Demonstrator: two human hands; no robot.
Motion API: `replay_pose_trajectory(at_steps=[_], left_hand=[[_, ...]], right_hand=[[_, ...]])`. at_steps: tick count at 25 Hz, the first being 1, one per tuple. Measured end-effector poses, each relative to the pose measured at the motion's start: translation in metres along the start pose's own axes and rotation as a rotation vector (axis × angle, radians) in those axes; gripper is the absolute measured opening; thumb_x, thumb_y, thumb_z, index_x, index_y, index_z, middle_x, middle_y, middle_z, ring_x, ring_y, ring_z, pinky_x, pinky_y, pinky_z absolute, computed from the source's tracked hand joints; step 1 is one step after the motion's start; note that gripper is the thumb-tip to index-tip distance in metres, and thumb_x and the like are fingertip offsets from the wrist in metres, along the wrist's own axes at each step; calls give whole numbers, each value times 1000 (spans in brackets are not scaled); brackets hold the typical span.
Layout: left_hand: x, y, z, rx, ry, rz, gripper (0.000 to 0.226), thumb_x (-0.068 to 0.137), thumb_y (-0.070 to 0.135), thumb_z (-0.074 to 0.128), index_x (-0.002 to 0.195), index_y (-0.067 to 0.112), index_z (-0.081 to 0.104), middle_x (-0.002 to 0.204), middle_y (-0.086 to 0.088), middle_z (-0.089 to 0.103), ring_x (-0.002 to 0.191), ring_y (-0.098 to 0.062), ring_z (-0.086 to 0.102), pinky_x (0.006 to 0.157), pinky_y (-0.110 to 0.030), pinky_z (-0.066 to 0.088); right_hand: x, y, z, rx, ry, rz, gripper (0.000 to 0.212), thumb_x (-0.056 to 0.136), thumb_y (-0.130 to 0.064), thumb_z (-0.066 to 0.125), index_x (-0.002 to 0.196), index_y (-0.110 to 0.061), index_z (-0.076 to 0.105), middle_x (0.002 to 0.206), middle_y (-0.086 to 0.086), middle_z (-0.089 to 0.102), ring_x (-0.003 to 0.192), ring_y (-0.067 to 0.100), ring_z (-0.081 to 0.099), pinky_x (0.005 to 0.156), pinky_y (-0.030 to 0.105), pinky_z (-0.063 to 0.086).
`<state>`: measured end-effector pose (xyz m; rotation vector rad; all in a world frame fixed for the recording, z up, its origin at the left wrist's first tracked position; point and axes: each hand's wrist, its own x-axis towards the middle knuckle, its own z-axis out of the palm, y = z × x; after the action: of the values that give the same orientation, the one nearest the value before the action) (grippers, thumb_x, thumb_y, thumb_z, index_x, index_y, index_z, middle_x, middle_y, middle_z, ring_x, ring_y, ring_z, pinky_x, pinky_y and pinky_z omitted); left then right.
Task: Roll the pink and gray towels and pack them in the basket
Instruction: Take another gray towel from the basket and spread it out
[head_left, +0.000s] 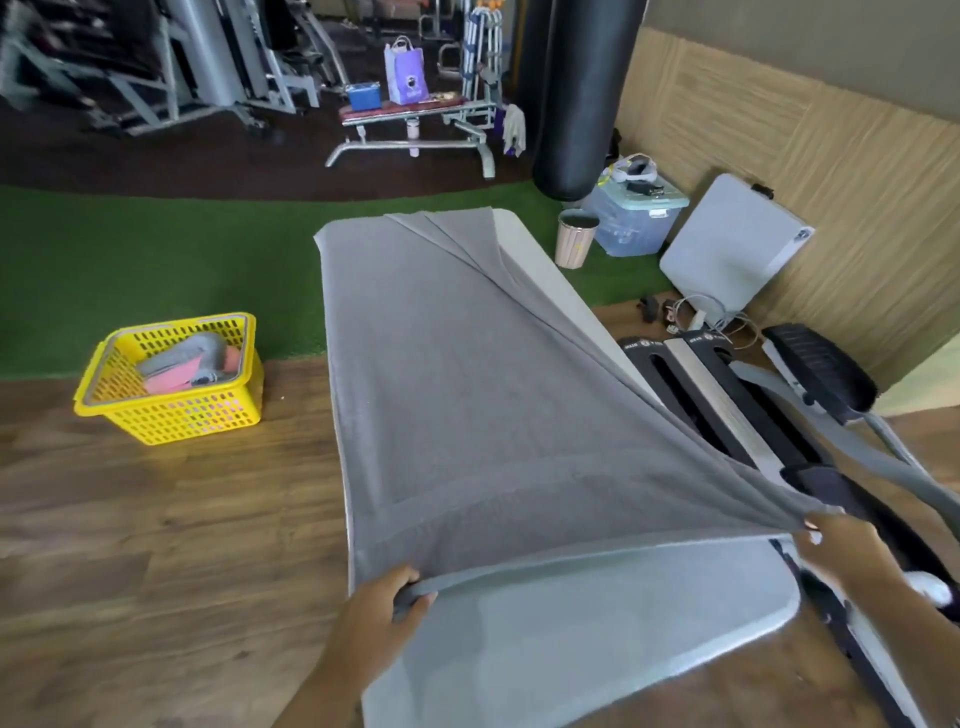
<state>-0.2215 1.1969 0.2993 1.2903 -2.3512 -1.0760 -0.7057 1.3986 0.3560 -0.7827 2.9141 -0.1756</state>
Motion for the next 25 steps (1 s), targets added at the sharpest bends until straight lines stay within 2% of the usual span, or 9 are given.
replay_pose_trajectory(at_steps=[4, 8, 11, 13, 15, 17, 19, 21, 25], left_hand=[[-30, 12, 26, 31, -38, -76, 30, 87, 30, 65, 65, 31, 45, 64, 21, 50, 60, 0, 48, 55, -17, 32], [-50, 13, 42, 162, -62, -188, 25, 88, 37, 62, 69, 31, 47, 68, 16, 52, 63, 0, 47, 63, -20, 39], [-52, 19, 46, 205, -84, -205, 19, 84, 42, 61, 71, 45, 47, 69, 17, 52, 62, -1, 47, 60, -22, 40], [-48, 22, 45, 238, -104, -251, 13, 79, 49, 59, 75, 40, 51, 69, 16, 56, 64, 0, 50, 60, -20, 40], [-44, 25, 43, 249, -114, -292, 20, 78, 53, 57, 78, 33, 56, 75, 18, 61, 68, 2, 55, 61, -18, 42], [-40, 27, 39, 220, -68, -279, 13, 84, 47, 56, 79, 35, 55, 81, 16, 61, 74, 0, 56, 68, -21, 45], [-35, 28, 32, 215, 12, -255, 5, 89, 35, 54, 91, 35, 59, 94, 14, 60, 85, -4, 57, 77, -23, 46], [-31, 26, 22, 218, 86, -262, 16, 92, 29, 52, 105, 27, 61, 107, 11, 60, 96, -10, 58, 82, -26, 46], [-25, 7, -4, 282, 111, -287, 25, 92, 30, 49, 116, 28, 57, 119, 9, 58, 104, -19, 59, 82, -33, 48]], right_hand=[[-18, 32, 6, 2, -68, -64, 19, 79, -4, 60, 95, 0, 69, 97, 26, 65, 87, 41, 62, 73, 45, 49], [-25, 49, 21, 8, -157, -84, 21, 82, -7, 57, 99, -3, 68, 94, 20, 68, 91, 36, 61, 76, 40, 47], [-20, 53, 27, -13, -200, -107, 20, 83, -6, 53, 97, -4, 67, 84, 16, 68, 79, 33, 60, 67, 37, 47], [-14, 51, 30, -44, -211, -124, 19, 81, -4, 51, 92, -4, 66, 73, 9, 62, 67, 28, 55, 63, 36, 46], [-14, 41, 35, -95, -219, -136, 19, 81, -5, 50, 93, -3, 65, 71, 7, 57, 66, 26, 52, 62, 34, 45], [-17, 13, 43, -121, -254, -187, 21, 85, -10, 50, 99, -4, 64, 82, 9, 63, 73, 26, 58, 63, 32, 45], [-29, -31, 53, -59, -277, -274, 25, 85, -14, 49, 107, -6, 60, 103, 13, 63, 88, 30, 61, 73, 35, 49], [-52, -88, 62, 5, -292, -407, 32, 85, -14, 50, 115, -5, 58, 118, 16, 57, 102, 33, 59, 85, 37, 47], [-121, -202, 86, 131, -334, -713, 46, 74, -25, 43, 107, 1, 61, 106, 23, 61, 95, 38, 61, 80, 40, 49]])
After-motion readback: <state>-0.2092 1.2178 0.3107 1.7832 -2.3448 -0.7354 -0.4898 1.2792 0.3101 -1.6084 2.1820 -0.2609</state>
